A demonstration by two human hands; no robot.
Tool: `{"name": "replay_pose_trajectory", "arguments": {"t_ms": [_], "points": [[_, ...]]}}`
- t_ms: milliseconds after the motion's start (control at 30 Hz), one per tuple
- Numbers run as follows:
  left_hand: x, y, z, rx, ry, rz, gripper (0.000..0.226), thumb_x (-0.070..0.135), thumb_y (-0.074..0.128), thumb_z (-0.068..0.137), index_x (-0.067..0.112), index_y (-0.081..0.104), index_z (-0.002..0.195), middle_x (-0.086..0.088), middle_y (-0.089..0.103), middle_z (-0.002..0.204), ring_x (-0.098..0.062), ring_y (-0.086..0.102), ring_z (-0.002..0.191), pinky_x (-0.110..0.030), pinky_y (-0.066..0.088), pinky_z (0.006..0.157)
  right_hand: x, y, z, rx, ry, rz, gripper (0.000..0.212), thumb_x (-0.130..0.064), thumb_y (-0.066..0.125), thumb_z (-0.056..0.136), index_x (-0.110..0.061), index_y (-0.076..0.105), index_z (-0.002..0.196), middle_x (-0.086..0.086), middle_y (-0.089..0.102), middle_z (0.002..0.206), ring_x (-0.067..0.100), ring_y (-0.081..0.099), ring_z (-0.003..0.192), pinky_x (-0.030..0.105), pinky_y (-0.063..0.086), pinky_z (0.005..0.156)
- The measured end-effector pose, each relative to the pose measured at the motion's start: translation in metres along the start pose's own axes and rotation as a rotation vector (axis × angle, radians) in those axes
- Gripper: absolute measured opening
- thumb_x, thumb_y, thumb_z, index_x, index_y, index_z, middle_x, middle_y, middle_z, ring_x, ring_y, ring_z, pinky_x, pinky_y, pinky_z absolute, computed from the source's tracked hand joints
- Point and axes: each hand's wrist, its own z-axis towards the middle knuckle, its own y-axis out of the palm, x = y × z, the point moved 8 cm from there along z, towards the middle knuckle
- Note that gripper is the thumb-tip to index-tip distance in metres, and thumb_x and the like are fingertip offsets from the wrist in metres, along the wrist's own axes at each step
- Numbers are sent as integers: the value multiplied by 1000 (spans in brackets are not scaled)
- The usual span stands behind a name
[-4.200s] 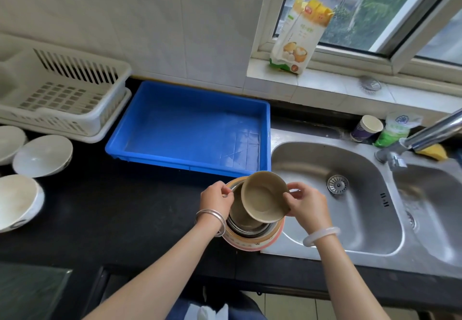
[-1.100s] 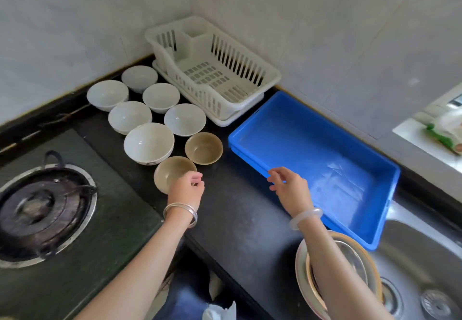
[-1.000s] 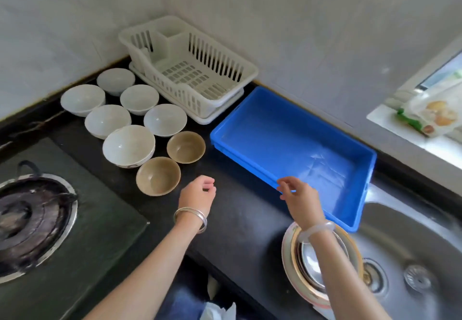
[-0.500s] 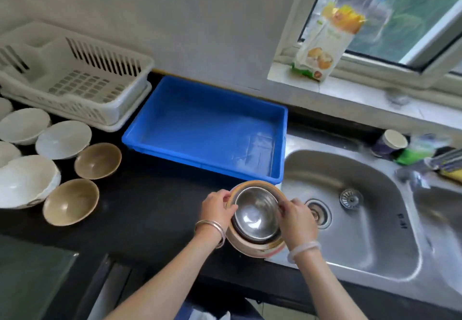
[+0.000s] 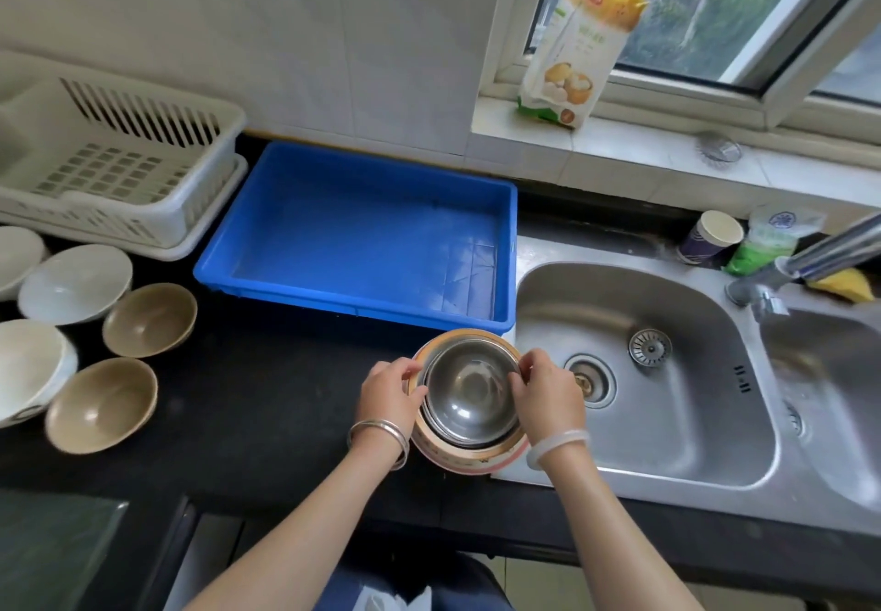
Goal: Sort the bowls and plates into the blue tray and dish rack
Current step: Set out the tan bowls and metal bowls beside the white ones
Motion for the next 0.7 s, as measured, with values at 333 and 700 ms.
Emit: {"name": "replay_pose_trajectory", "arguments": {"t_ms": [333, 700], "points": [[3, 9, 6, -22, -49, 2, 39, 21, 70, 78, 22, 43, 105, 0, 53, 98, -16, 55, 86, -27, 47, 72, 22, -27, 0, 65, 98, 290, 13, -15, 64, 81, -16, 54, 73, 0, 63, 65, 24, 59, 65, 27, 37, 63], [11, 12, 6, 5, 20, 60, 41, 7, 57, 85, 26, 42, 118, 2, 50, 105, -14, 54, 82, -24, 44, 64, 35, -30, -2, 58, 147, 346, 11, -16, 65, 79, -17, 56, 72, 5, 69, 67, 29, 65, 70, 35, 52, 72]]}}
